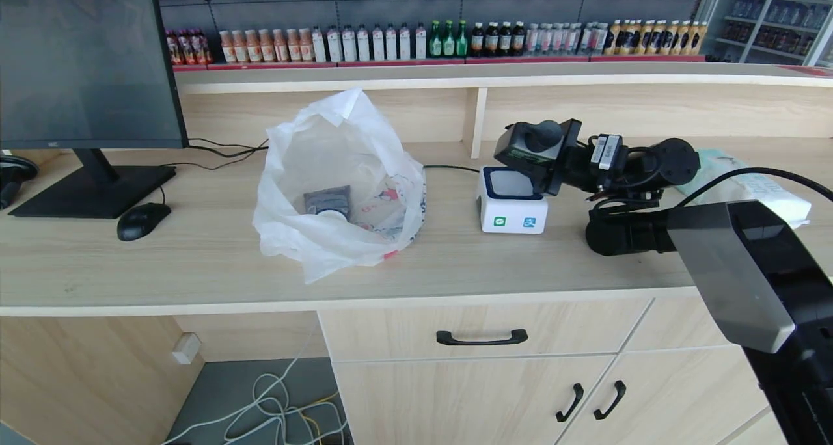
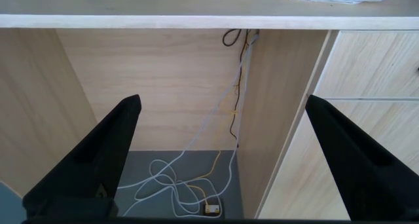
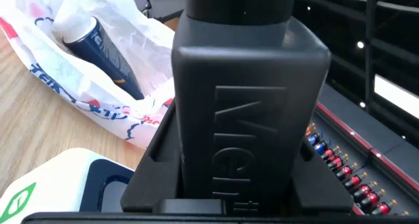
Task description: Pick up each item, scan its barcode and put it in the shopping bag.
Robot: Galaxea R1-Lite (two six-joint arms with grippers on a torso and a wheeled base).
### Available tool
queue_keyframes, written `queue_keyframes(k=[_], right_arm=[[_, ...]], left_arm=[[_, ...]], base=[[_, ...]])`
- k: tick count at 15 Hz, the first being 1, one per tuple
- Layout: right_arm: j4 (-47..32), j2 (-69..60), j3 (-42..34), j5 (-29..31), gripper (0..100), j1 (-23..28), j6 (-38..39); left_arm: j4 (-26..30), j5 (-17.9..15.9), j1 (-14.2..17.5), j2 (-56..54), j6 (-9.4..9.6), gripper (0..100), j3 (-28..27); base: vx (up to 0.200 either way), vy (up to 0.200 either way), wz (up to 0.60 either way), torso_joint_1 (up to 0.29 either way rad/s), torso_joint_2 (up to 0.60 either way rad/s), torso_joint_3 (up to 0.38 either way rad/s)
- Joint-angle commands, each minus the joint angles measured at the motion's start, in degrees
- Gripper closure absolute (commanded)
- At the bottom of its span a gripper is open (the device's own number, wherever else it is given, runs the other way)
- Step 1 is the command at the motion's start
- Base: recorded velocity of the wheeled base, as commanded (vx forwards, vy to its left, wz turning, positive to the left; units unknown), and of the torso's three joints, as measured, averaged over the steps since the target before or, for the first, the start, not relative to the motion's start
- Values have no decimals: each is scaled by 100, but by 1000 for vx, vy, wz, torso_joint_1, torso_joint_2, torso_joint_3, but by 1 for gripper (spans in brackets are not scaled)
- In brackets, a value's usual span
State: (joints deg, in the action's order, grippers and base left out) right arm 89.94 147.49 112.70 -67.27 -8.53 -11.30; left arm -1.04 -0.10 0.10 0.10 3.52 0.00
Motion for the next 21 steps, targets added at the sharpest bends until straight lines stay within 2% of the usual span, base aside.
queue_keyframes(k=[1, 12, 16, 21], right_arm=[[6, 78, -11, 3, 100, 1, -4], [6, 60, -11, 38, 100, -131, 75], [6, -168, -11, 741, 100, -386, 532], [6, -555, -82, 1031, 100, -386, 822]], left_arm=[[-2, 1, 8, -1, -1, 0, 0], [16, 1, 8, -1, -1, 0, 0], [16, 1, -1, -1, -1, 0, 0], [16, 1, -1, -1, -18, 0, 0]], base=[[0, 0, 0, 0, 0, 0], [0, 0, 0, 0, 0, 0], [0, 0, 0, 0, 0, 0], [0, 0, 0, 0, 0, 0]])
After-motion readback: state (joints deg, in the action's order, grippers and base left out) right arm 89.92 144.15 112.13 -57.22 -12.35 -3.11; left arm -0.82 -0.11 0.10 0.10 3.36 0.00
